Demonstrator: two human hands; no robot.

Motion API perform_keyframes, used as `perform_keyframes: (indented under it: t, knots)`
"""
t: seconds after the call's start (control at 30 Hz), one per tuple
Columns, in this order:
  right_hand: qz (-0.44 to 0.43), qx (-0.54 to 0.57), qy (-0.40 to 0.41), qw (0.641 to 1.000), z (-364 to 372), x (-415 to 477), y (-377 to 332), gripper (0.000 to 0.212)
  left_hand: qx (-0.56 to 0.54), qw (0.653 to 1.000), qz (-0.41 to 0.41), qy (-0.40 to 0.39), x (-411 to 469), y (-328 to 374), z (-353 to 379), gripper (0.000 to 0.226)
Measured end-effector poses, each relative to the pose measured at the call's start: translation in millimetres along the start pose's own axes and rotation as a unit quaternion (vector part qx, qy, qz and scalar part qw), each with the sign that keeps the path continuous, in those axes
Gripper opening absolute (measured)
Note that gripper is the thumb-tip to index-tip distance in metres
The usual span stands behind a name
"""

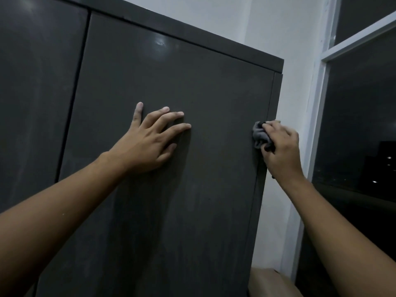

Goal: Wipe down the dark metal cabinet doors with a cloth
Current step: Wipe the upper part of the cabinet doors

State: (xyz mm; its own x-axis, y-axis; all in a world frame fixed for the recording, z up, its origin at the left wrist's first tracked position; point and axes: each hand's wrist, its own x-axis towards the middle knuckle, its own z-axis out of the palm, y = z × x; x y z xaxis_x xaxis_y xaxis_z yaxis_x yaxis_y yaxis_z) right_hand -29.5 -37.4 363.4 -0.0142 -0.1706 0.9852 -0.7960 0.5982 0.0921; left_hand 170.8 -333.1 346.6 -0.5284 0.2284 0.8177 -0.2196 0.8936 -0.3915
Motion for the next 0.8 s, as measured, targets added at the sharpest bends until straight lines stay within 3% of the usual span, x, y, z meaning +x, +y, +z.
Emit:
perform_keyframes:
  t: [0.07, 0.13, 0.23, 0.3, 0.53, 0.67, 0.8]
  knots:
    - [-0.026, -0.006, 0.009, 1.000, 5.8, 1.9, -13.7, 0.050, 0.003, 1.000, -0.001, -0.001, -0.1, 0.3, 0.2, 0.060]
    - [-0.104, -0.004, -0.004, 0.995, 13.4, -10.9, -28.6, 0.049, 0.002, 1.000, -0.002, -0.003, -0.6, 0.6, 0.5, 0.059]
    - [-0.243, 0.014, -0.067, 0.968, 18.7, -35.6, -38.0, 0.043, -0.002, 1.000, -0.006, -0.009, -1.9, 0.0, -0.5, 0.059]
    - [-0.283, 0.009, -0.098, 0.954, 17.0, -31.6, -33.4, 0.042, -0.005, 1.000, -0.003, -0.018, -2.6, -1.5, -1.7, 0.059]
    - [-0.131, 0.063, -0.002, 0.989, 24.3, 31.8, -59.2, 0.046, -0.090, 0.996, -0.013, -0.019, 0.4, -6.3, -4.0, 0.064]
    - [-0.058, 0.090, 0.007, 0.994, 33.7, 72.5, -96.8, 0.048, -0.115, 0.992, -0.016, -0.047, 3.0, -6.4, -9.8, 0.074]
    - [-0.075, 0.089, -0.002, 0.993, 42.9, 94.5, -141.9, 0.056, -0.213, 0.976, -0.020, -0.044, 3.0, -6.9, -22.8, 0.078]
